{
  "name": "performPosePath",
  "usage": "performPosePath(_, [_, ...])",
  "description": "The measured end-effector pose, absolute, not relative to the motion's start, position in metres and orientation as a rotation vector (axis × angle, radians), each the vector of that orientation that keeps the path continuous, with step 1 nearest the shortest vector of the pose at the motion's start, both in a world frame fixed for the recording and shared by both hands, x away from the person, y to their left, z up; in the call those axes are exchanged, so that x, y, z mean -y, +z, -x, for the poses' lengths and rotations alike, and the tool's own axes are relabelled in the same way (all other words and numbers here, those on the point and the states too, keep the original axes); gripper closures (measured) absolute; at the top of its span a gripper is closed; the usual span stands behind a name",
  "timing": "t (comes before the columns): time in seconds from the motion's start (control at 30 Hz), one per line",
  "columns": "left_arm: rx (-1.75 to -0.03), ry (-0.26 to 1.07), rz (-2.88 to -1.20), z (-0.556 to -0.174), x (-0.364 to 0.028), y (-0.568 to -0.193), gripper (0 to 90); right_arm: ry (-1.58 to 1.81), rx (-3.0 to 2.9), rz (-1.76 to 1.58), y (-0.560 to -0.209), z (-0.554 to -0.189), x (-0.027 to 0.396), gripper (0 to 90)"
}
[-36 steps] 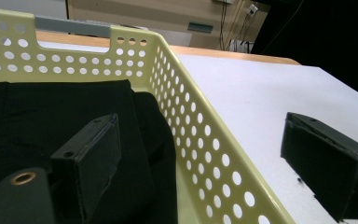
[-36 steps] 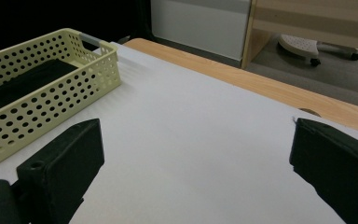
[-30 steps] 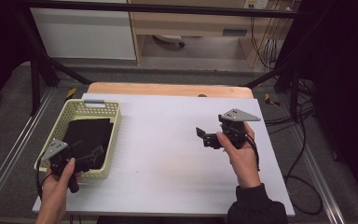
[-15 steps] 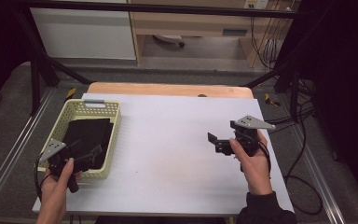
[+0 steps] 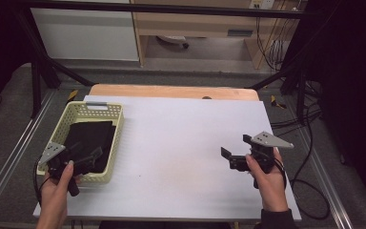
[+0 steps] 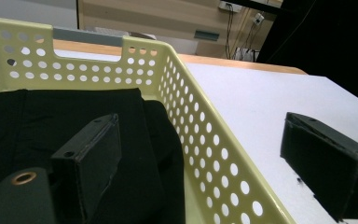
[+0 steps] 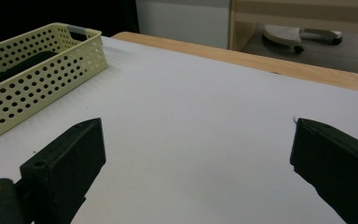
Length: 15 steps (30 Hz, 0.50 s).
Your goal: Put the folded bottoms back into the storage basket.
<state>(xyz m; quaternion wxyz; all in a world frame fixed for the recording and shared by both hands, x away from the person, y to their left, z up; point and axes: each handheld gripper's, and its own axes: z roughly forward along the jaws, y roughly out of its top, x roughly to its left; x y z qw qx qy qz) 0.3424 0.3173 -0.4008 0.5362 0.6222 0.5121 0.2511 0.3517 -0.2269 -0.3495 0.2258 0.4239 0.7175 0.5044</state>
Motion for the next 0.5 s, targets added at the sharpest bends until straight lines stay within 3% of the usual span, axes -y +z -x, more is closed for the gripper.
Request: performPosePath(0.5, [-1.207,0.593,-1.495,-0.343,-0.317,-0.400,12.1,1.365,-1.901,-1.200,-0.395,-0.327,0.243,2.9])
